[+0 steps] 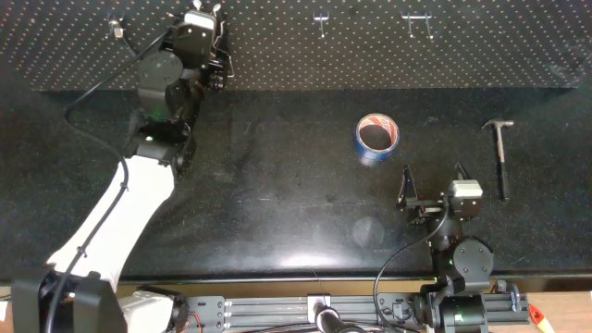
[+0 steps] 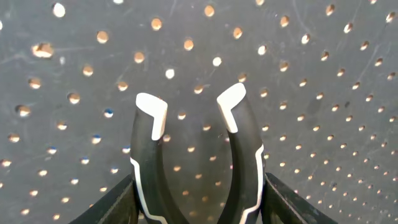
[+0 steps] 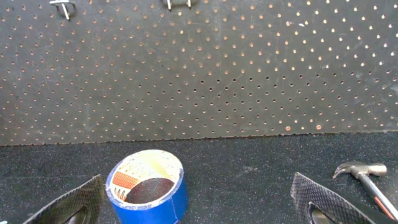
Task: Place Tools Onto Pegboard
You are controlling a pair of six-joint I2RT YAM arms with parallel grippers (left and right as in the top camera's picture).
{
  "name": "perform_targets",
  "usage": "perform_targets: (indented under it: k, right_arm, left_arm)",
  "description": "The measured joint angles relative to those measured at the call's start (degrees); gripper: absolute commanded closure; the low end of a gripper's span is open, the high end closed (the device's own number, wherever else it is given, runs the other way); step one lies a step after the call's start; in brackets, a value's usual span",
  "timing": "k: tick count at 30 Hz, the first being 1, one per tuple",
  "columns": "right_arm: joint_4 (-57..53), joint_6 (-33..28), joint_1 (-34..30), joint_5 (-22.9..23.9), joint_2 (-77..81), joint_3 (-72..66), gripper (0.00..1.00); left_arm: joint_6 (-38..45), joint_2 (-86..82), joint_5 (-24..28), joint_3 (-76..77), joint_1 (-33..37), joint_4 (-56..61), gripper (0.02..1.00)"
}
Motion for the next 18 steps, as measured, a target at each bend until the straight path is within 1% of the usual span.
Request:
perform_targets:
  k: [7,18]
  right_arm:
    - [0.0,0.0,0.0,0.0,0.0,0.0,0.025]
    - [0.0,0.0,0.0,0.0,0.0,0.0,0.025]
  left_arm:
    - [0.0,0.8,0.8,0.0,0.0,3.5,0.989]
    - [0.0,7.6,1.5,0.0,0.0,11.4,0.989]
